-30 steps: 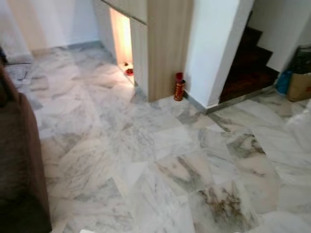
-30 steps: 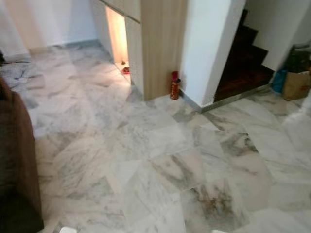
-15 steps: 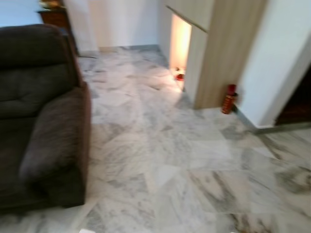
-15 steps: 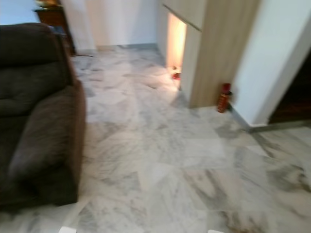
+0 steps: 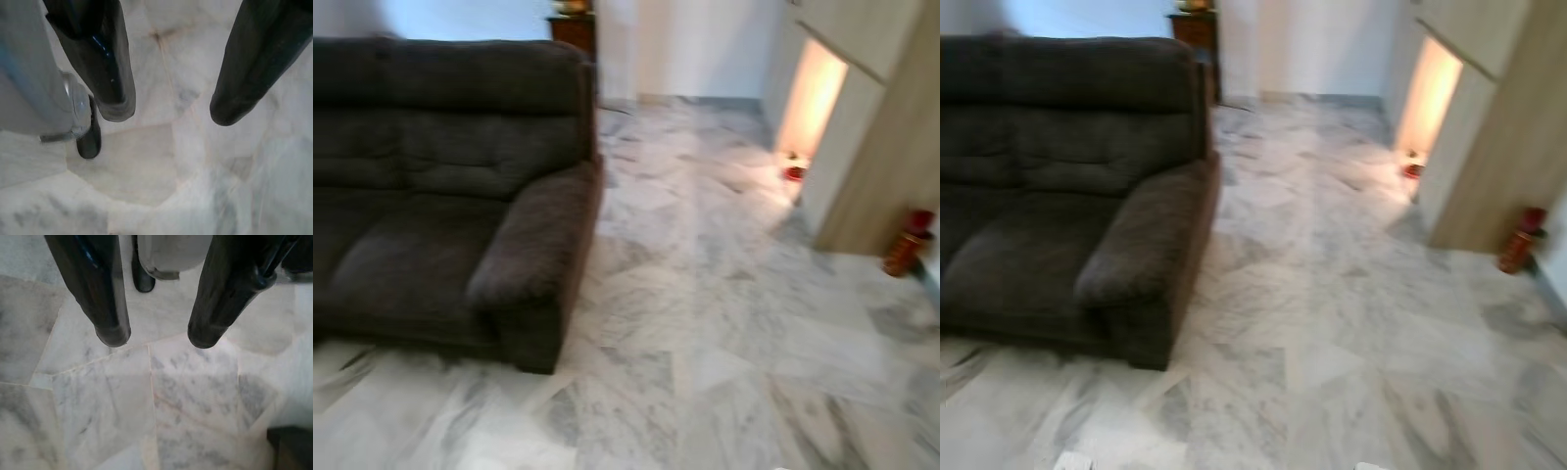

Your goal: Move the pillow to the sofa from floor

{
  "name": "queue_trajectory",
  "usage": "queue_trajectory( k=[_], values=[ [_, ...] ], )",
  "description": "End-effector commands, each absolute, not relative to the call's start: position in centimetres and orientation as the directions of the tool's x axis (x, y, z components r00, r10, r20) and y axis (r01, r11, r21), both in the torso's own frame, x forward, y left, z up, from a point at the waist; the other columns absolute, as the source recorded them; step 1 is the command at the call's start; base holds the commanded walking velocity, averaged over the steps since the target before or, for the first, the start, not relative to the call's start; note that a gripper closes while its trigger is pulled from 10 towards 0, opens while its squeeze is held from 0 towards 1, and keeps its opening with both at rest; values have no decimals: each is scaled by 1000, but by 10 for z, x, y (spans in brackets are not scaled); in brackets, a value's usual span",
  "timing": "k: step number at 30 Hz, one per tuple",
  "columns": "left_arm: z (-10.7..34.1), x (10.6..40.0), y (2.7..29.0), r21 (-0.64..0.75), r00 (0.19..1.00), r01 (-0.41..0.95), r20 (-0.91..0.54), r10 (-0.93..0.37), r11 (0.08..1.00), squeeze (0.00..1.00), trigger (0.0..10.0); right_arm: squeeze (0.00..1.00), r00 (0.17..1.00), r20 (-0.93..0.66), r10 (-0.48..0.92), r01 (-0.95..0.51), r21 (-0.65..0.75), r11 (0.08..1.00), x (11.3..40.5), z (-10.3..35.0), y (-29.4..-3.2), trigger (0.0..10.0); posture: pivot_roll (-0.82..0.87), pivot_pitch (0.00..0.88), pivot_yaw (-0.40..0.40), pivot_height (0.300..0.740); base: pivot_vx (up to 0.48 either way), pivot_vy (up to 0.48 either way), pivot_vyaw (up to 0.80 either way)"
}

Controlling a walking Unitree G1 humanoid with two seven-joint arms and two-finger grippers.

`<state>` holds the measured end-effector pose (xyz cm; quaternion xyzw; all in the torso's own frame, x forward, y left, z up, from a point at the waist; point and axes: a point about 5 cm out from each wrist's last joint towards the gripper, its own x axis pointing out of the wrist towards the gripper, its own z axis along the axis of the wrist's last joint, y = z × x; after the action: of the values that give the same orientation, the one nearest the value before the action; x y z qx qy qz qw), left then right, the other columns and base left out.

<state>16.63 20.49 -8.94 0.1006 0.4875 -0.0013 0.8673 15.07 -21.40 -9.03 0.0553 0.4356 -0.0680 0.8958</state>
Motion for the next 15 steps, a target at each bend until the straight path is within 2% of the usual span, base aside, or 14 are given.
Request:
queue_trajectory(
  k=[1, 5, 15],
  values=[
    [-89, 165, 211, 191, 520, 119, -848, 103, 974, 0, 10000, 0, 611, -789, -63, 174, 56, 983, 152, -91, -209, 10000, -90, 20, 31, 740, 0, 0, 800],
    [-89, 164, 212, 203, 517, 129, -849, 109, 971, 0, 10000, 0, 583, -809, -76, 239, 82, 968, 140, -95, -213, 10000, -94, 17, 33, 740, 0, 0, 116],
    [-89, 163, 213, 198, 521, 128, -847, 104, 972, 0, 10000, 0, 556, -828, -73, 245, 79, 966, 134, -97, -217, 10000, -90, 11, 32, 740, 0, 0, 0]
  ],
)
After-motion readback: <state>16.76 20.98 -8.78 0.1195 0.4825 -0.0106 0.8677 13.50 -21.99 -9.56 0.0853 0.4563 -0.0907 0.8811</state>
